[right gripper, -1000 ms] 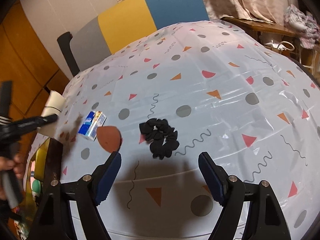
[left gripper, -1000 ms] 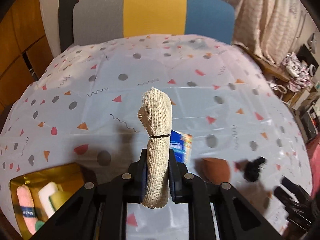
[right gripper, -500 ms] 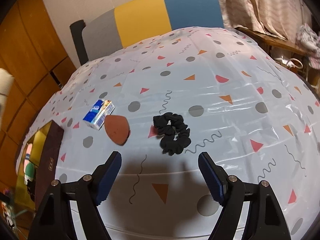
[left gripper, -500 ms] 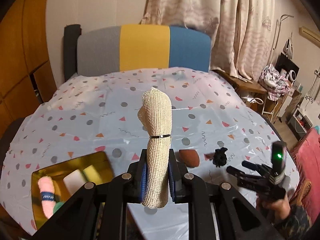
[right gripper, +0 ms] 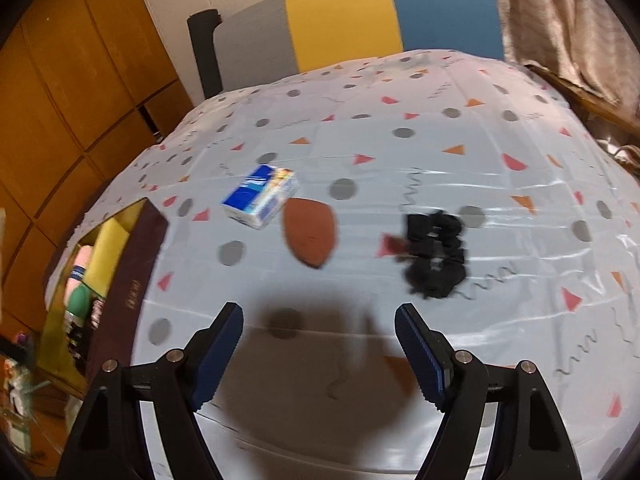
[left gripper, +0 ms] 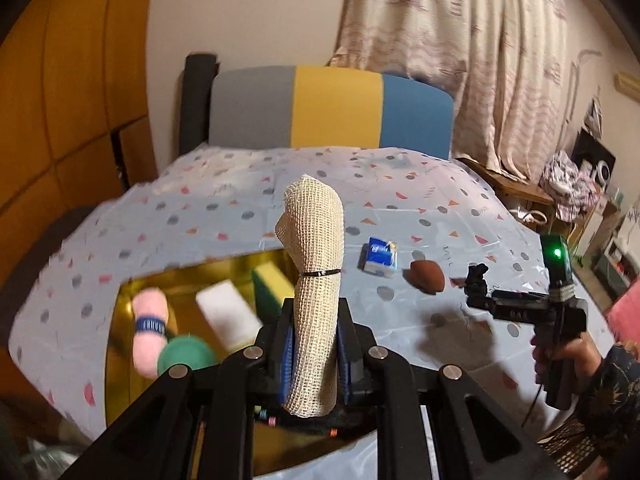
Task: Organize soft objects
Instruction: 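Grasp the blue Tempo tissue pack with the right tool while the left tool holds the beige loofah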
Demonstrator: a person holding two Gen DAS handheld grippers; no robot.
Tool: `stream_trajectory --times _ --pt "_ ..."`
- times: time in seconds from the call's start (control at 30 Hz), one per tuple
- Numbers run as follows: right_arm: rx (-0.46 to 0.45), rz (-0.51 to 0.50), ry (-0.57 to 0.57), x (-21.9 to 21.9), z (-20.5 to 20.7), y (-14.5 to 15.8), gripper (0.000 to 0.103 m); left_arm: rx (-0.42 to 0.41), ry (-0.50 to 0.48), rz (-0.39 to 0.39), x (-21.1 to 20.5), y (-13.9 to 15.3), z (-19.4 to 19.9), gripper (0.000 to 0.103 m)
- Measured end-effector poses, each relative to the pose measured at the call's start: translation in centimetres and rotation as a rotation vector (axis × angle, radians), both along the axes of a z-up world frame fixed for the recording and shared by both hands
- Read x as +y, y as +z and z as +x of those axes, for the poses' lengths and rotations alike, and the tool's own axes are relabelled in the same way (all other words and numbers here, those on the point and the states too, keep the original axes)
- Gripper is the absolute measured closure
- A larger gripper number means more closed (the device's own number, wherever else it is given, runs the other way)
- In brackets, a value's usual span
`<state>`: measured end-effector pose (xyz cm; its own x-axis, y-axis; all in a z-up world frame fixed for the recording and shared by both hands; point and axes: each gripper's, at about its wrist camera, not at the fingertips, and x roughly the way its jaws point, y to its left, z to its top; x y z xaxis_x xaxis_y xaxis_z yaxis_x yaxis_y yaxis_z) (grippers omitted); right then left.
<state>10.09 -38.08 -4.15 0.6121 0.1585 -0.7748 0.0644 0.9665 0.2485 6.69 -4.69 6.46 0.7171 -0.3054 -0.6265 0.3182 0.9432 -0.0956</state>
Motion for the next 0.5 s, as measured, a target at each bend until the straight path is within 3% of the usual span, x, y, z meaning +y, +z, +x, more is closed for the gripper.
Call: stream_trajectory --times 0.27,0.5 --pt "-0.001 0.052 0.020 3.9 6.3 2.0 0.024 0.057 0.061 -0.051 2.9 -2.5 -0.2 0.086" --pt "0.102 0.010 -0.013 5.6 14.1 0.7 0.024 0.078 0.098 -0.059 4.9 -3.5 -0.4 0.086"
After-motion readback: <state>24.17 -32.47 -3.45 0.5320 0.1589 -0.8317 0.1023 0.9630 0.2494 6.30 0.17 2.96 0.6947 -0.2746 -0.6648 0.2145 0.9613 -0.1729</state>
